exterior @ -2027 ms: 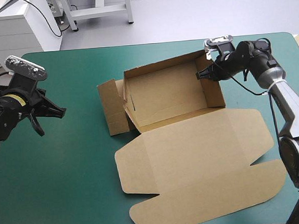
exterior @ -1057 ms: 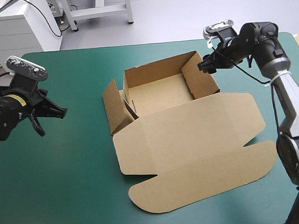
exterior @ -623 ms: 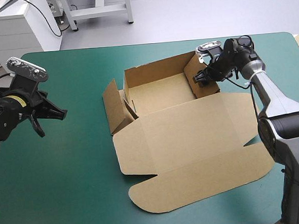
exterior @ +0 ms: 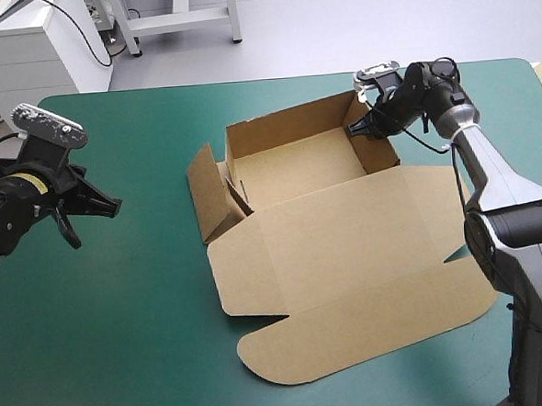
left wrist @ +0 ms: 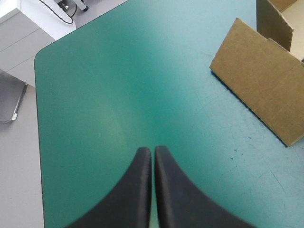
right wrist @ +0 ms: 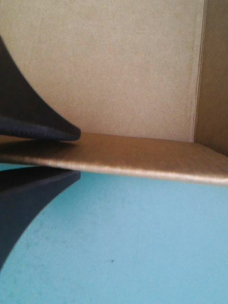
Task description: Fold the box
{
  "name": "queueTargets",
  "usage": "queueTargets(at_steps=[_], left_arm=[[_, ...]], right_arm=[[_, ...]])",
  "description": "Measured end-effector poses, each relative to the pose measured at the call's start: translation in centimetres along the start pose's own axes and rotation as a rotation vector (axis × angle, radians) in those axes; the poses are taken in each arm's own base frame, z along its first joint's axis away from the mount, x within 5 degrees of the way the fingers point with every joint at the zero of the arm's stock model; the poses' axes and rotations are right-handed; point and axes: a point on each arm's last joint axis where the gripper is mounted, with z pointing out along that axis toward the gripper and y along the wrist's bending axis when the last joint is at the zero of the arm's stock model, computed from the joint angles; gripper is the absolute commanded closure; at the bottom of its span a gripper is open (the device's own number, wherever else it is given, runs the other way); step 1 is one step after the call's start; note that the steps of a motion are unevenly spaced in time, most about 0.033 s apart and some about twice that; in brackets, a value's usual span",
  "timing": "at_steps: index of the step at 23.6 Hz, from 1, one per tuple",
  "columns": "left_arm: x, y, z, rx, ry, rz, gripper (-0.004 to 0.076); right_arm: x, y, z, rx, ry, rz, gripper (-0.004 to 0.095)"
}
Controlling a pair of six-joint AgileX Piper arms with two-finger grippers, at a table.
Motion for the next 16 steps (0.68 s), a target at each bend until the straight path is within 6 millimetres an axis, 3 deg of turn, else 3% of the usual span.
queueTargets(at_steps=[6,10,16], left_arm=[[0.1,0.0,0.0,0.002,0.007,0.000,0.0717],[0.1,0.0,0.0,0.003,0.012,0.000,0.0717],[0.1,0.0,0.0,0.004,0.014,0.000,0.0717]], right_arm=[[0.0,-0.2,1.1,0.005,0.007,-0.001,0.0805],[0.0,-0.3,1.2,0.007,0.000,0.002,0.0927],[-0.2,-0.2,0.9,0.002,0.005,0.003,0.0929]])
